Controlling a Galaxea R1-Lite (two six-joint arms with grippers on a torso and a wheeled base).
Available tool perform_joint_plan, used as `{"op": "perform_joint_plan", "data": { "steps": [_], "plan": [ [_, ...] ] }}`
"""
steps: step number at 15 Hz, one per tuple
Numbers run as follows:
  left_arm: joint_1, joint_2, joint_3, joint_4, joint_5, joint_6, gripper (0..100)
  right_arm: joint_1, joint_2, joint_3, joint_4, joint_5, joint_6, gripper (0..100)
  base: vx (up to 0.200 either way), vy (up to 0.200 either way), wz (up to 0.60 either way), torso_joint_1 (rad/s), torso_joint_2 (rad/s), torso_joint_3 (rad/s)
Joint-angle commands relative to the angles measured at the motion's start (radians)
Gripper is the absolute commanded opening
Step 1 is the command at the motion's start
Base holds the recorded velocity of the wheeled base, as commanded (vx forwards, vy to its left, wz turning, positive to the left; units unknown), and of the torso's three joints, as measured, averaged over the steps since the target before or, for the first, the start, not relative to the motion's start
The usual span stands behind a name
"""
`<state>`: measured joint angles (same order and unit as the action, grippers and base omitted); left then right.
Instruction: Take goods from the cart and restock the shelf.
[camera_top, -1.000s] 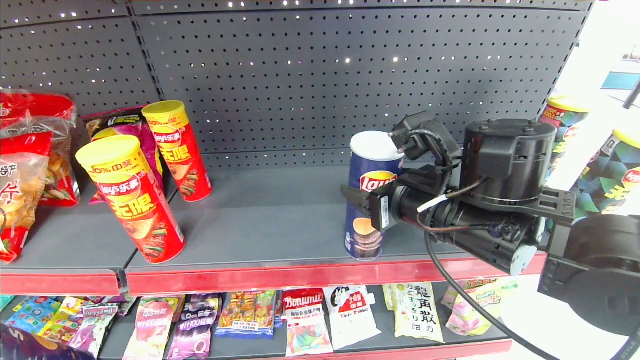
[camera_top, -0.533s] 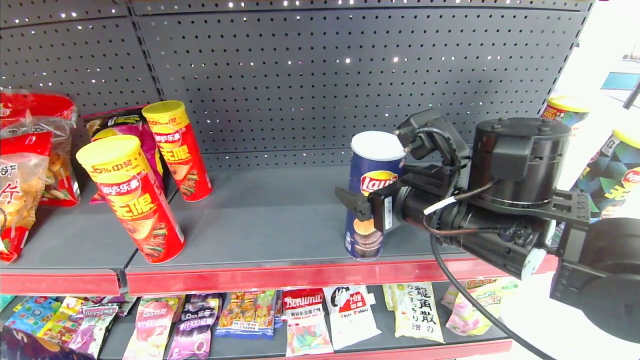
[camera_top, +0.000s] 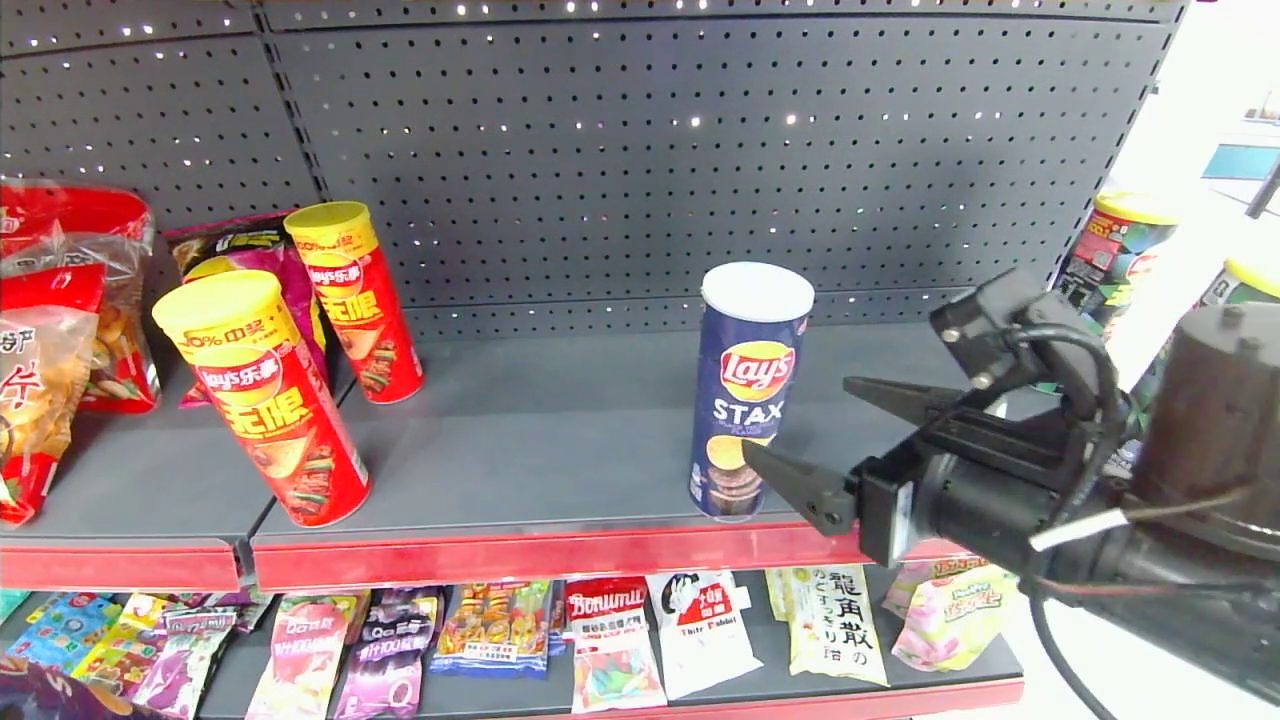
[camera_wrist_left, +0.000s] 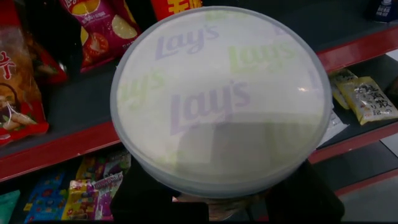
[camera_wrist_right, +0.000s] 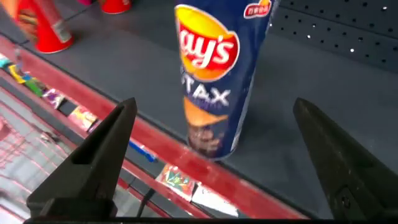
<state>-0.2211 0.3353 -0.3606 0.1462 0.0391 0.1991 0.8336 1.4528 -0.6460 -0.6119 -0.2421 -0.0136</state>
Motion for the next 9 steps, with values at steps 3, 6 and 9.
{"op": "perform_joint_plan", "data": {
  "steps": [3, 6, 9],
  "plan": [
    [0.000, 0.008, -0.006, -0.002, -0.004, 0.000, 0, -0.036, -0.296, 0.250, 0.003, 0.006, 0.001, 100, 0.000, 0.000, 0.00, 0.000, 0.00, 0.000],
    [0.000, 0.017, -0.012, -0.004, -0.012, -0.001, 0, -0.166, -0.473, 0.382, 0.031, 0.007, -0.029, 100, 0.000, 0.000, 0.00, 0.000, 0.00, 0.000],
    [0.000, 0.037, -0.055, -0.004, -0.012, -0.004, 0, -0.334, -0.654, 0.397, 0.219, 0.087, -0.028, 100, 0.000, 0.000, 0.00, 0.000, 0.00, 0.000]
  ]
}}
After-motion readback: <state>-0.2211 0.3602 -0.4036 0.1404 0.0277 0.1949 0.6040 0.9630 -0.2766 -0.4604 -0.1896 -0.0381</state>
